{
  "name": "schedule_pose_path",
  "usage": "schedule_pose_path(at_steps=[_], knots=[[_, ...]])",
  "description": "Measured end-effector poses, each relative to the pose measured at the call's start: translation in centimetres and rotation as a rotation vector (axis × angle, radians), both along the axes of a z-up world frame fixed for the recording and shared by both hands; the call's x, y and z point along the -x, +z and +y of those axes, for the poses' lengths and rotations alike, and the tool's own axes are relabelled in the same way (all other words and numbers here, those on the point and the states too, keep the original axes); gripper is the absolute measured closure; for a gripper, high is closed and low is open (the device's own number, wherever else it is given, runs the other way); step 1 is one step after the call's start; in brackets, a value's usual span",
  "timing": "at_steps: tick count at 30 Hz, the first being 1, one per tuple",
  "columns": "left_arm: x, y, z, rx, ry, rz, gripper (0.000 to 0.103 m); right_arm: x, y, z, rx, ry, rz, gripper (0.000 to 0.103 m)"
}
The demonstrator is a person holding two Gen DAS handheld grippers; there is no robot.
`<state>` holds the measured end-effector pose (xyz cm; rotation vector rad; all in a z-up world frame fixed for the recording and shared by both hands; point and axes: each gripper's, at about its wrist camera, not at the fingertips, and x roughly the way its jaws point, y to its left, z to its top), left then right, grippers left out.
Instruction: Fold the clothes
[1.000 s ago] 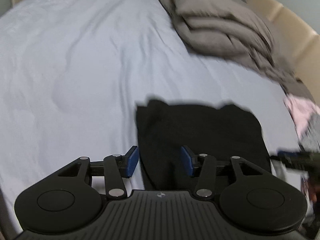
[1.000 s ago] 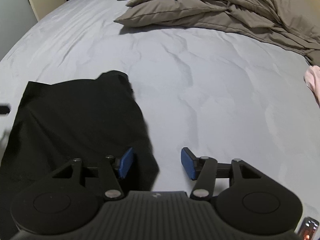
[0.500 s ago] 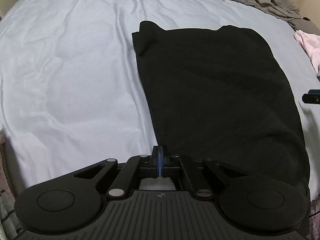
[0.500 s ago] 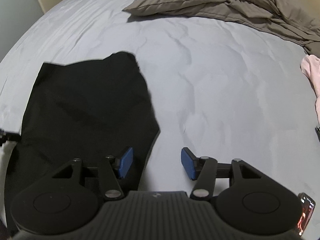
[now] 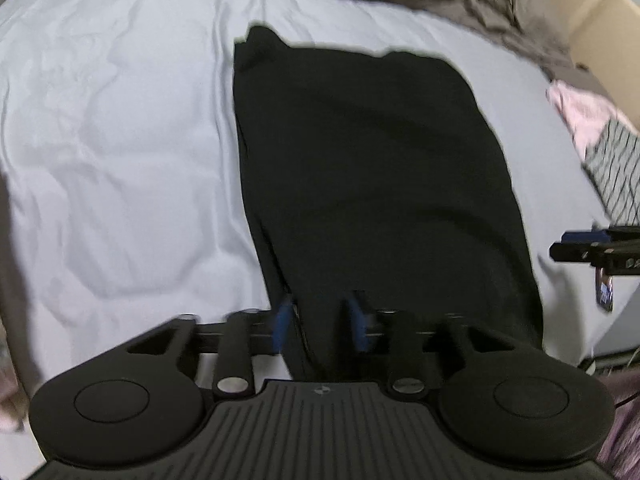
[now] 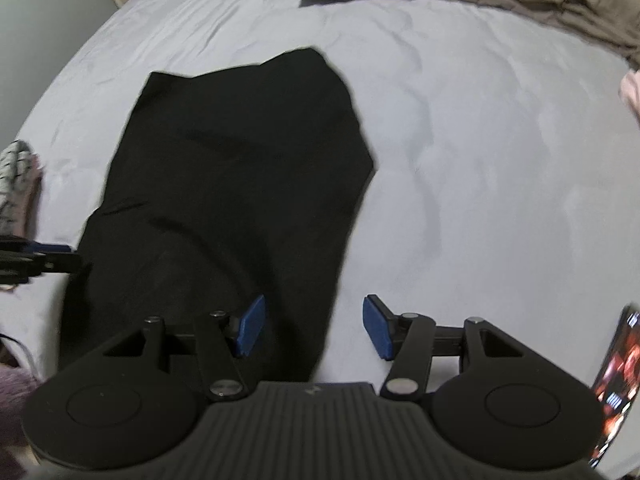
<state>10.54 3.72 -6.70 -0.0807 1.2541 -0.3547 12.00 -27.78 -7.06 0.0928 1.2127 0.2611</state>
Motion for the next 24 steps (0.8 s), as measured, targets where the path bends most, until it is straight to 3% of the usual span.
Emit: schedule_pose_path(at_steps=[5,9,13,15,17,19,21,23,24], knots=[[1.4,-0.9,-0.1,-0.039,-0.014,0.003,0.100,1.8,-1.3,1.6,0.021,0.057,0.031,0.049],[2.0,-0.9,-0.4,-0.111,-0.041,-0.035,0.102,2.7,-2.9,2.2,0.060,0.077,0.078,0.051],[2.8,0.0,0.0,-0.067,-0.015,-0.070,0.101,3.9,-2.8,1.9,0.032,0.055,0.090,0.049],[3.4,0.6,0.3,-0.032,0.006,-0.070,0.097,4.8,-2.5,1.7,-0.004,0.046,0.090,0.049],[4.3,1.1,0.6,0.013,0.032,-0.058,0.073,5.8,-2.4,1.9,-0.033,0.043,0.093,0.049],[5.3,1.1,0.6,0.050,0.038,-0.045,0.055,6.9,-2.6,2.4,-0.047,0.048,0.097,0.049],[6.0,0.7,0.2,0.042,0.015,-0.043,0.057,7.7,-3.0,2.9,-0.047,0.060,0.103,0.049],[6.8,-0.2,-0.6,-0.012,-0.002,-0.036,0.074,8.3,-3.5,3.3,-0.031,0.077,0.103,0.049],[7.6,-0.7,-0.7,-0.039,-0.005,-0.032,0.075,8.6,-3.7,3.5,-0.018,0.087,0.102,0.049]])
